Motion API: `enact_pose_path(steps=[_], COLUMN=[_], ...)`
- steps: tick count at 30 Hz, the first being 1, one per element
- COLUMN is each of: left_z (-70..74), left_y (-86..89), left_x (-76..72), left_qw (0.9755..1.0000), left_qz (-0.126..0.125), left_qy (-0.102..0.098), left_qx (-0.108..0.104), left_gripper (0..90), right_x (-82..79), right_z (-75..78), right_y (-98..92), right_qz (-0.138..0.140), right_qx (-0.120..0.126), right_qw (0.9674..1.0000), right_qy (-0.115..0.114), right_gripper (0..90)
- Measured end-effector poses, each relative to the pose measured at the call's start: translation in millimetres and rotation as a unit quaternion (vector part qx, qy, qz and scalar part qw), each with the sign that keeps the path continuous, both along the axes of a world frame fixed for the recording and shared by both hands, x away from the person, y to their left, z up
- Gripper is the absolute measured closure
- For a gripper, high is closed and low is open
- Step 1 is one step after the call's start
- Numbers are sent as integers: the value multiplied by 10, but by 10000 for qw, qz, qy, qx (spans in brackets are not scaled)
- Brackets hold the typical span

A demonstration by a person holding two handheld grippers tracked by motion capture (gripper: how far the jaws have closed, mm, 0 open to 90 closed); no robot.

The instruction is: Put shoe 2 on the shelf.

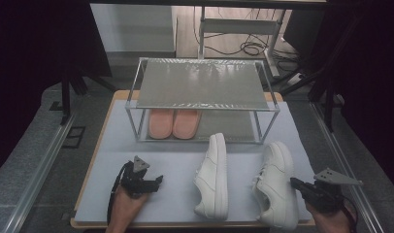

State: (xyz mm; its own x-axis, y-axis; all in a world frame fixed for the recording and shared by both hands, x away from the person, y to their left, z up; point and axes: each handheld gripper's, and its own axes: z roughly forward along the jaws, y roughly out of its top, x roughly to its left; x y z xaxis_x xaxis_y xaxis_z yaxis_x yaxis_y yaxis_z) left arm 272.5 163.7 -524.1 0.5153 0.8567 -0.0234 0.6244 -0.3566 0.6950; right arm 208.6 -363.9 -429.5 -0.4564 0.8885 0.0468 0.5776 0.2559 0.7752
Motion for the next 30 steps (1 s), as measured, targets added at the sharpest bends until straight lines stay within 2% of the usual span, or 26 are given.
enact_pose_path(steps=[4,11,12,14,22,30], left_z=[0,0,0,-1,-1,-1], left_y=[0,0,0,-2,-1,-1], left_x=[0,1,1,1,2,2], left_qw=[10000,10000,10000,10000,10000,10000], left_qz=[-2,-3,-3,2,-3,-4], left_qy=[1,1,2,-3,0,-1], left_qx=[3,5,6,-1,8,13], left_gripper=[167,166,166,166,166,166], right_x=[-15,-63,-80,-89,-93,-72], right_z=[-3,-23,-49,-71,-193,-291], right_y=[-39,-156,-209,-248,-389,-473], right_qz=[-75,-413,-552,-650,-939,-1100], right_qx=[-20,-223,-260,-311,-501,-364], right_qw=[10000,9989,9981,9974,9943,9932], right_qy=[-14,-47,-49,-30,75,115], right_gripper=[899,900,900,899,900,900])
